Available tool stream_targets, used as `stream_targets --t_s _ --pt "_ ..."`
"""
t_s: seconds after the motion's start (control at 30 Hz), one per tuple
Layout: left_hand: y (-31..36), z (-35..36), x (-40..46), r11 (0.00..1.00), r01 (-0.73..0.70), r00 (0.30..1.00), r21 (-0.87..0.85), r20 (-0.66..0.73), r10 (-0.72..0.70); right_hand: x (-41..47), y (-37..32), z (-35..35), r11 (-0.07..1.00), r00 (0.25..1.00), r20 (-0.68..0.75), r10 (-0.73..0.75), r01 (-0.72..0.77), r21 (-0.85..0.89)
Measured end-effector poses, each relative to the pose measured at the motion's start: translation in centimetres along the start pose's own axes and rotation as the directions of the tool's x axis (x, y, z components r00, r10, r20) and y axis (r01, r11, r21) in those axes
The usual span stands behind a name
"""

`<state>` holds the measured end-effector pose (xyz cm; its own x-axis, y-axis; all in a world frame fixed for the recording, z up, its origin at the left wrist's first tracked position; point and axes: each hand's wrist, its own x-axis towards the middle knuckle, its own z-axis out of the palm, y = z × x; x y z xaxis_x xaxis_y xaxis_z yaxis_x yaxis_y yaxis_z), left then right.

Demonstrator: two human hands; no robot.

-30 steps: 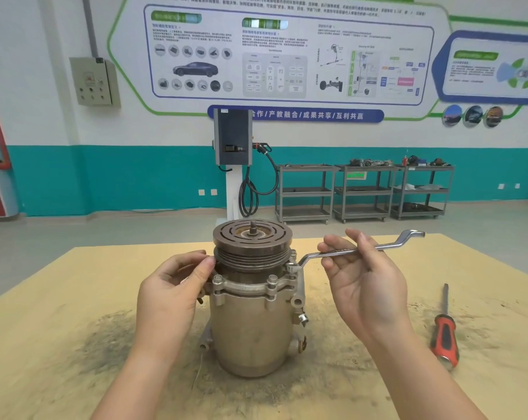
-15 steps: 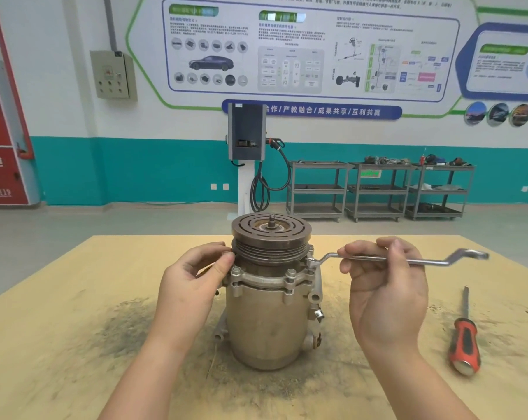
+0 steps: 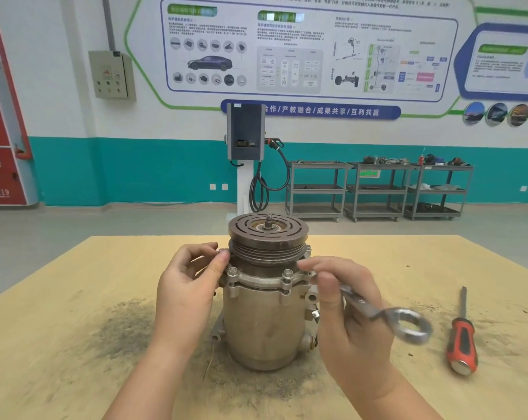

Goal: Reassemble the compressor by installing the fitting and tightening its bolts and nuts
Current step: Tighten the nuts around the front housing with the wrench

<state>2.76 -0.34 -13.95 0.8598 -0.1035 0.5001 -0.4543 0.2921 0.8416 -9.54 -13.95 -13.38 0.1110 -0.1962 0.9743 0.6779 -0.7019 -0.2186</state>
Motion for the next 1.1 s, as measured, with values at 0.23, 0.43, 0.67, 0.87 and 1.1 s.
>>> stream_targets --t_s 0.23,0.43,0.67,0.87,1.1 --pt "-0.2 -0.1 -0.3 0.998 -0.048 0.999 0.051 0.025 0.046 0.2 -1.0 1.0 0.954 0.942 0.327 -0.072 0.161 -0.254" --pt "-0.5 0.0 -0.1 1.0 0.001 1.0 -0.027 0.009 0.0 2.3 -1.5 -0.7 0.985 0.992 0.027 0.125 -0.128 0.113" --pt "-0.2 0.3 -0.7 1.0 -0.019 1.0 -0.021 0.017 0.019 3.7 0.3 -1.8 0.553 0.677 -0.111 0.727 -0.482 0.68" --pt "-0.1 0.3 -0.4 1.0 0.002 1.0 0.015 -0.004 -0.002 4.2 2.0 -2.5 0.398 0.569 -0.026 0.822 -0.54 0.742" --pt "0.6 0.1 -1.2 0.997 -0.077 0.997 0.03 0.034 0.075 1.5 1.4 -1.0 0.891 0.891 -0.285 0.354 -0.228 0.394"
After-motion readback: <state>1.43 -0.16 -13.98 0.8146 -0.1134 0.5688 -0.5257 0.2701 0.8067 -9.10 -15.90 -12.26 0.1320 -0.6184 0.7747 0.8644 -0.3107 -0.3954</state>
